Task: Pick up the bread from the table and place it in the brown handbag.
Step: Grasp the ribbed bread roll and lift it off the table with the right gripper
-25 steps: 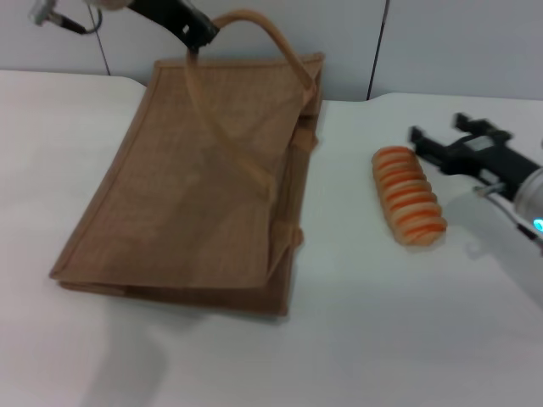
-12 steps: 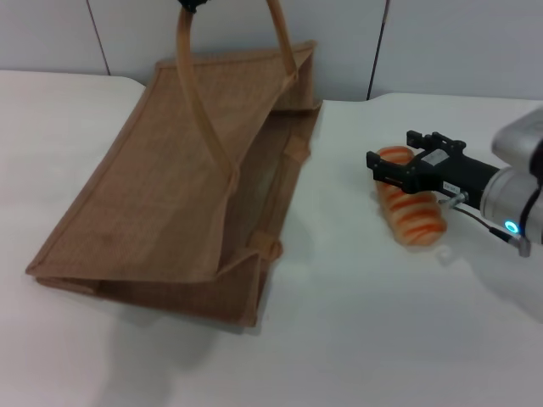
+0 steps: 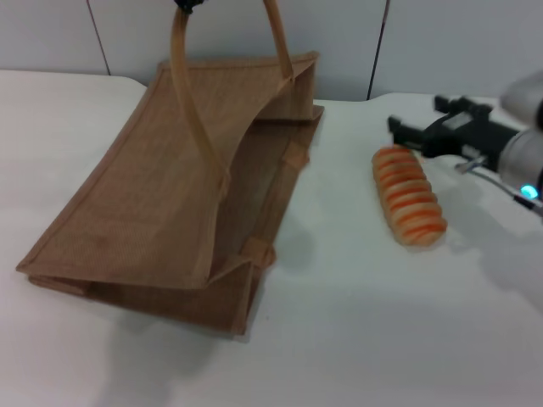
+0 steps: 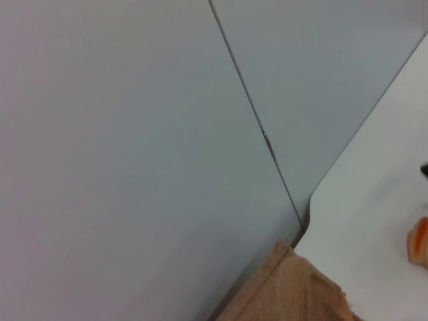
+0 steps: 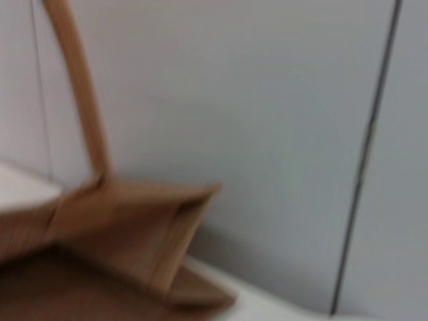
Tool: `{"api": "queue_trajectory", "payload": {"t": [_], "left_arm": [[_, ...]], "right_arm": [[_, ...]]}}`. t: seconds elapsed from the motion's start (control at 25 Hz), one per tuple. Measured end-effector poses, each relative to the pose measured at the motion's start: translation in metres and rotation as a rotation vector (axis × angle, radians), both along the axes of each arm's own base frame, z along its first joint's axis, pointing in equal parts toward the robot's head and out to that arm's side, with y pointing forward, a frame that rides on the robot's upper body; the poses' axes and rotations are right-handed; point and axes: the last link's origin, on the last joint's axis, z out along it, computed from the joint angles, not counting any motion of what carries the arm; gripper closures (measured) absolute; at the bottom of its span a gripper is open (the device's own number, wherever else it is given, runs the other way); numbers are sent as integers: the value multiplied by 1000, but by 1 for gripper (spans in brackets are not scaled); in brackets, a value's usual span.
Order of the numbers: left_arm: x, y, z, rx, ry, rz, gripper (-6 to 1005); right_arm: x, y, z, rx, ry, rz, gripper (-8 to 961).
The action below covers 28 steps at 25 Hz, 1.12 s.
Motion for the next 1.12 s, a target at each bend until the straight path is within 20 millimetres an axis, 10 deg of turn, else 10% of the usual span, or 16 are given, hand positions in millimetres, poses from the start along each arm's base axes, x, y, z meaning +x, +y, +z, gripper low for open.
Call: {"api": "queue_trajectory", "payload": {"t": [0.44,1.12], "left_arm": [[7,0,0,-1,0,-13,886],[17,0,-4,-13,19,-33,887]], "right_arm": [[-12,-2,32,-65,-74,-125,103],[-25,-21,19,-290,-141,-257,102]]}}
